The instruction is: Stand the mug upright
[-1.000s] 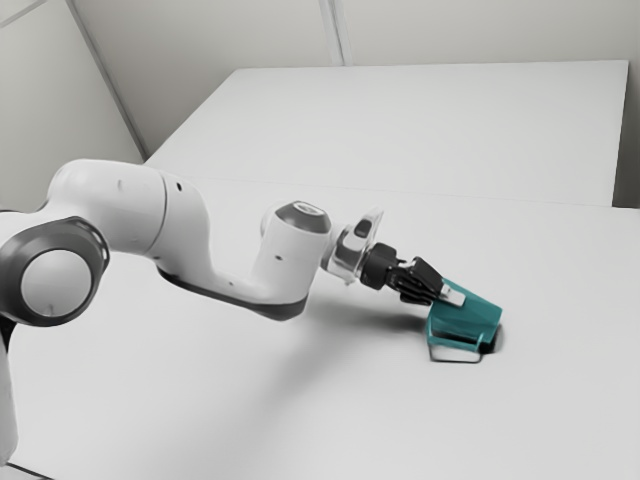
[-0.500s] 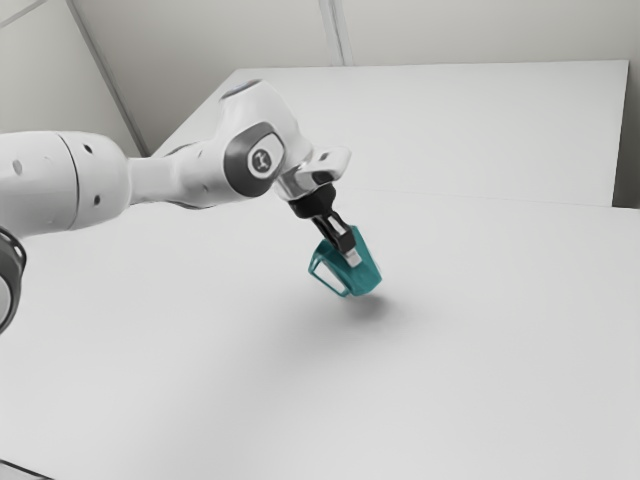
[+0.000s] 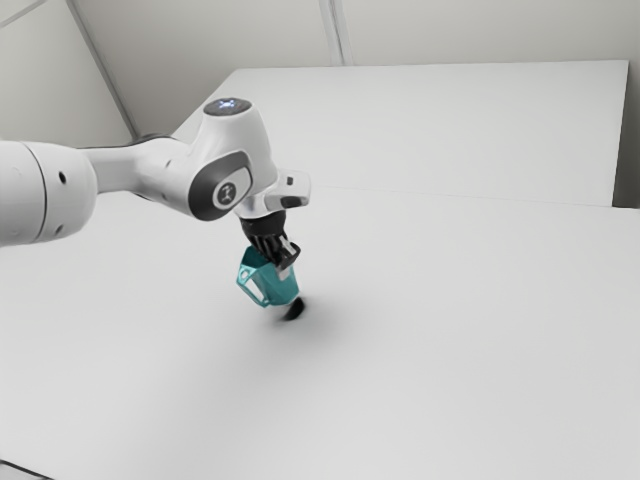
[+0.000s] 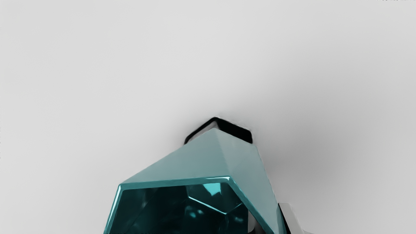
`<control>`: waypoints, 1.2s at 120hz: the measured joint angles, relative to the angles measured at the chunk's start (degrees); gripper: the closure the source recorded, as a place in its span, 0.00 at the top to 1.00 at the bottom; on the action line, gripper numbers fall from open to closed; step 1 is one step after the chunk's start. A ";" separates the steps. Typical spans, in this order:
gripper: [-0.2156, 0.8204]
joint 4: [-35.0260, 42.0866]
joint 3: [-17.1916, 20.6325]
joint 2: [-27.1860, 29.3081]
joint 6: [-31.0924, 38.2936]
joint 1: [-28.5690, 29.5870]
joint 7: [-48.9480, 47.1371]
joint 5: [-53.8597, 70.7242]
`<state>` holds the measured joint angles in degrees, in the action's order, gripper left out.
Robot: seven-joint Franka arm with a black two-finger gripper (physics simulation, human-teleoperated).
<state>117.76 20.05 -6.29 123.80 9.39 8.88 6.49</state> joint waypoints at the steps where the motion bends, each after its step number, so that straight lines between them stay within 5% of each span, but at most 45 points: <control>1: 0.04 0.07 -0.01 0.03 0.07 -0.01 -0.27 0.04; 72: 0.04 3.21 -0.18 -2.54 7.99 0.57 -12.64 5.67; 107: 0.55 3.45 -0.11 -1.47 7.68 0.53 -14.63 5.57; 144: 0.74 0.01 0.39 5.10 1.04 -0.52 -15.84 3.32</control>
<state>117.77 20.43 -1.18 124.84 8.87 -6.96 9.81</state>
